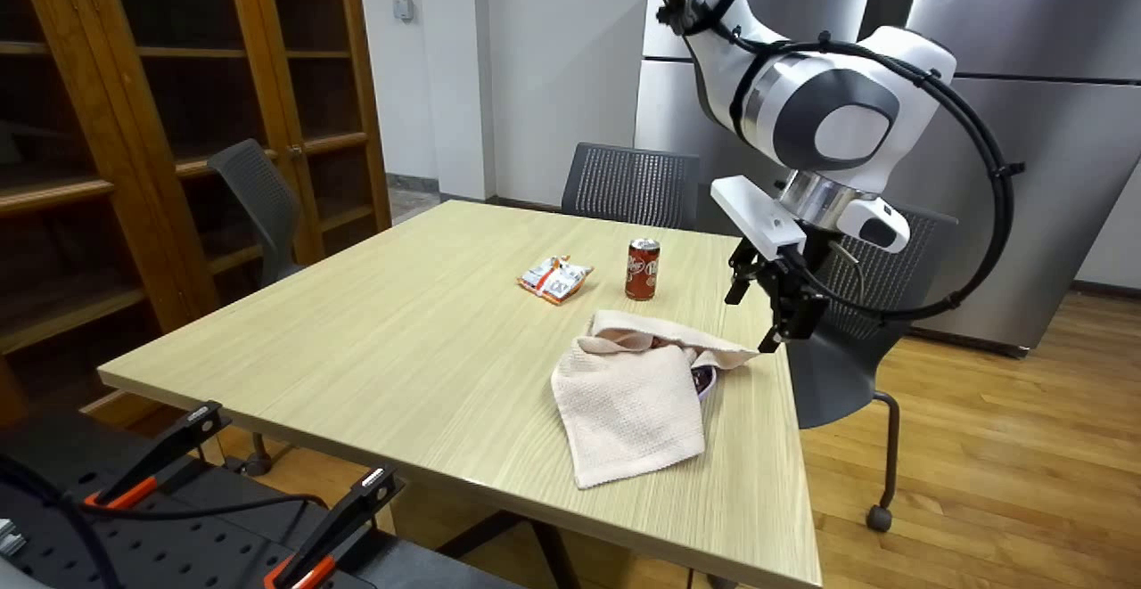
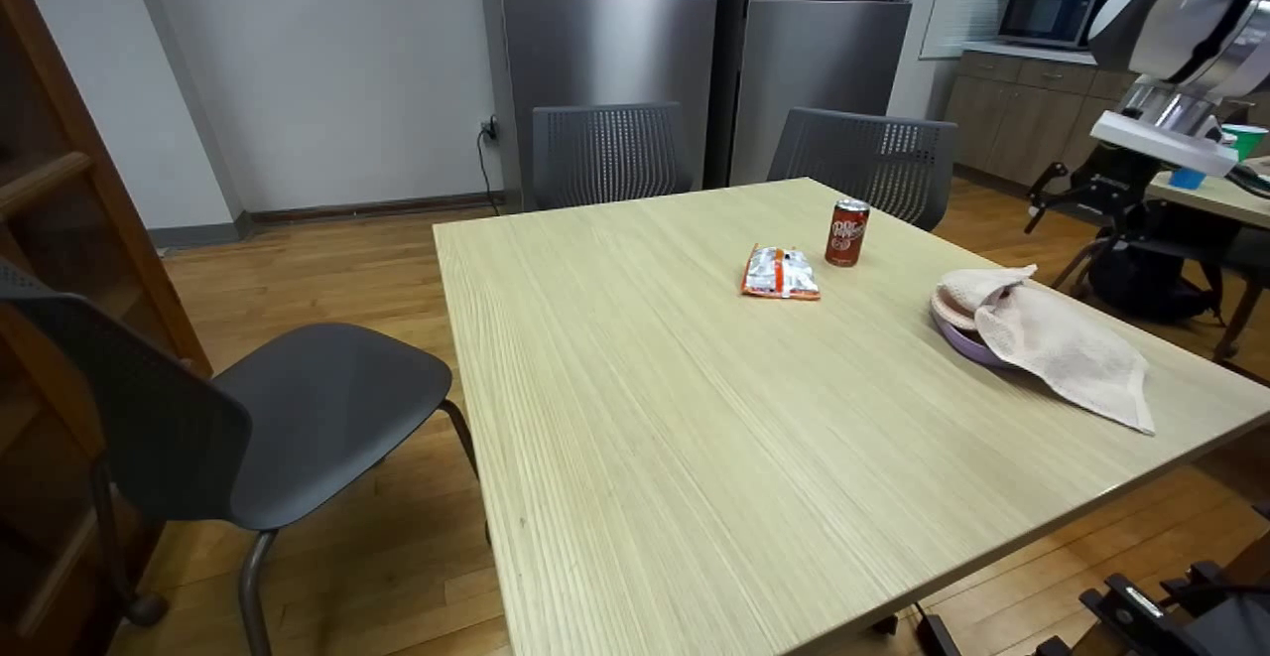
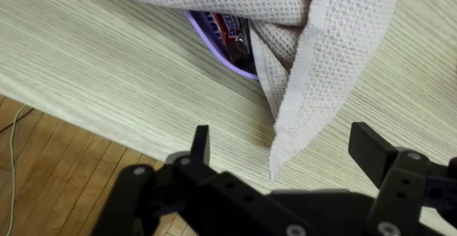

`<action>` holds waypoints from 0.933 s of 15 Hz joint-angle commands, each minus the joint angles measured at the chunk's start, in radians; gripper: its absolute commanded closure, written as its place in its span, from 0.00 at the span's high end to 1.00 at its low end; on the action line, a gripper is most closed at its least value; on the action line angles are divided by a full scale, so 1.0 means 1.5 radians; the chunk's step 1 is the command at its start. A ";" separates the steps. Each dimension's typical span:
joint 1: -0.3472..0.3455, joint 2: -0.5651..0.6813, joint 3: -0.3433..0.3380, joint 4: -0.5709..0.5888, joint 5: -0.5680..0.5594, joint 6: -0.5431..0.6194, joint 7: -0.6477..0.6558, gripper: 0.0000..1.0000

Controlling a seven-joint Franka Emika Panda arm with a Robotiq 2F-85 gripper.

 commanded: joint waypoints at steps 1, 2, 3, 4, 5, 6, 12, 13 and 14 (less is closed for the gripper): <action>0.008 -0.119 -0.004 -0.157 -0.001 0.046 -0.042 1.00; 0.010 -0.142 -0.005 -0.188 0.000 0.057 -0.050 1.00; 0.013 -0.164 -0.007 -0.218 -0.001 0.069 -0.056 1.00; 0.015 -0.186 -0.009 -0.248 0.000 0.079 -0.061 1.00; 0.020 -0.210 -0.011 -0.280 -0.001 0.090 -0.066 1.00; 0.025 -0.231 -0.013 -0.311 -0.002 0.101 -0.070 1.00; 0.073 -0.367 -0.028 -0.499 -0.011 0.186 -0.082 1.00; 0.084 -0.388 -0.030 -0.528 -0.014 0.201 -0.080 1.00; 0.093 -0.407 -0.032 -0.553 -0.016 0.215 -0.079 1.00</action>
